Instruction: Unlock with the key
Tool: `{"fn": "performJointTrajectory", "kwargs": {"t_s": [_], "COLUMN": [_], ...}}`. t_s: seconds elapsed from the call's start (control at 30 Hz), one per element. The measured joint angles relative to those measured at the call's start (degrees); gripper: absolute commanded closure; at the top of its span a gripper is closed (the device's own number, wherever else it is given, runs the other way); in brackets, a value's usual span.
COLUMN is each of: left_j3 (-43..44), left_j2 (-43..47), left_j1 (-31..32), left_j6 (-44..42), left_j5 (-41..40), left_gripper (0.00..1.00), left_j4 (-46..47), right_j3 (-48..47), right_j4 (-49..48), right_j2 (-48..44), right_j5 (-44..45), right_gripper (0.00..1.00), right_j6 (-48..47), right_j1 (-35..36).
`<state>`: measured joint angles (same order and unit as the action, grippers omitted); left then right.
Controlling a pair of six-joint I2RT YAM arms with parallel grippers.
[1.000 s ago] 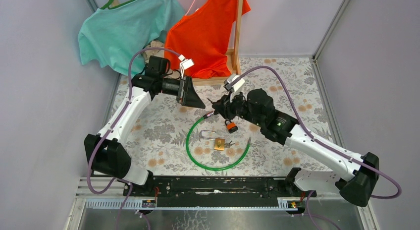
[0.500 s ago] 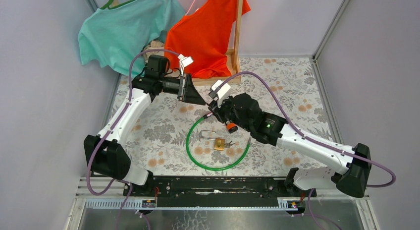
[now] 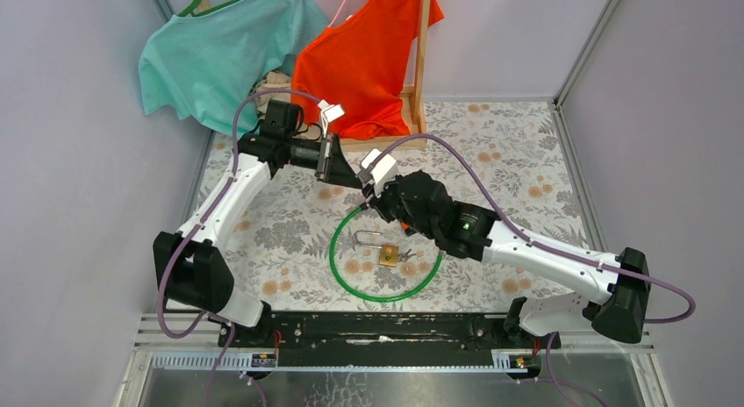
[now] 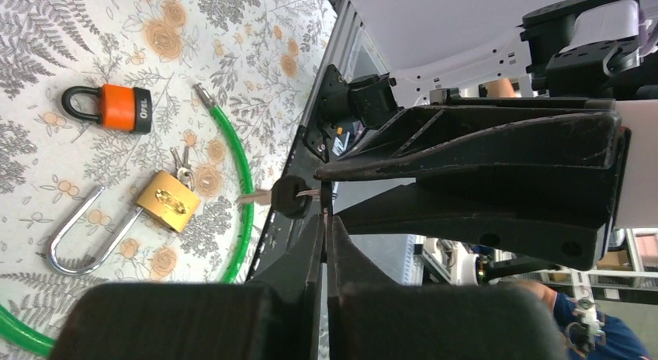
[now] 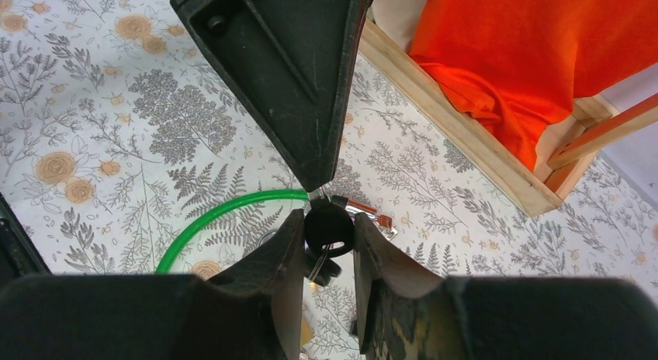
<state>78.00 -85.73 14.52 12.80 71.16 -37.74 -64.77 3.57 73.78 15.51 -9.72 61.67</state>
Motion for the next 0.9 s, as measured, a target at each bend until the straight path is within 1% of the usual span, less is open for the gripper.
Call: {"fn": "performJointTrajectory", "kwargs": {"t_s": [0.03, 0.07, 0.13, 0.17, 0.2, 0.23, 0.3, 0.37, 0.43, 0.5, 0.57, 0.63, 0.73, 0.8, 0.9], "left_j3": [0.00, 0.02, 0.22, 0.72, 1.29, 2.36, 5.73, 9.25, 12.61, 14.49, 15.65, 15.93, 15.93, 15.54, 13.90], "left_j2": [-0.17, -0.31, -0.50, -0.72, -0.94, -1.38, -2.64, -3.98, -5.07, -5.38, -5.25, -4.76, -3.52, -1.84, 1.66], "left_j1": [0.00, 0.00, 0.00, 0.00, 0.00, 0.00, 0.00, 0.00, 0.00, 0.00, 0.04, 0.42, 1.27, 2.03, 2.60], "left_j6": [-0.50, -0.96, -2.03, -3.23, -4.66, -6.34, -12.09, -18.08, -25.51, -31.71, -37.73, -42.64, -47.32, -48.43, -48.19], "left_j5": [-0.09, 0.11, 0.28, 0.31, 0.22, 0.15, -0.55, -1.49, -2.49, -3.19, -3.63, -4.39, -5.68, -6.36, -6.91], "left_gripper": [1.00, 1.00, 1.00, 1.00, 1.00, 1.00, 1.00, 1.00, 1.00, 1.00, 1.00, 1.00, 1.00, 1.00, 1.00], "left_j4": [-0.31, -0.79, -1.95, -3.39, -4.57, -6.60, -11.82, -16.70, -22.10, -26.60, -30.91, -33.99, -36.39, -36.13, -34.69], "right_j3": [0.00, 0.00, 0.00, 0.00, 0.00, 0.00, 0.00, 0.07, 0.66, 2.47, 4.39, 5.75, 6.75, 6.97, 8.17], "right_j4": [0.04, 0.04, 0.26, 0.42, 0.42, 0.39, 0.72, 1.31, 0.48, -2.54, -6.38, -10.03, -15.93, -19.37, -24.37], "right_j2": [0.04, 0.04, 0.07, 0.07, 0.07, 0.00, -0.35, -1.25, -2.56, -4.13, -4.85, -4.55, -2.51, -0.72, 1.44], "right_j5": [0.22, 0.35, 0.20, 0.00, -0.13, -0.44, -4.13, -11.96, -20.94, -31.47, -40.11, -47.19, -56.89, -60.87, -64.30], "right_gripper": [0.89, 0.75, 0.48, 0.38, 0.31, 0.27, 0.21, 0.20, 0.21, 0.23, 0.26, 0.27, 0.31, 0.33, 0.36], "right_j6": [-0.11, -0.15, 0.15, 0.66, 1.27, 2.01, 3.85, 7.17, 11.52, 17.57, 23.54, 28.63, 35.71, 39.50, 44.28], "right_j1": [0.17, 0.24, 0.33, 0.35, 0.37, 0.28, -1.07, -5.01, -11.19, -18.91, -24.39, -26.38, -26.43, -26.40, -26.40]}}
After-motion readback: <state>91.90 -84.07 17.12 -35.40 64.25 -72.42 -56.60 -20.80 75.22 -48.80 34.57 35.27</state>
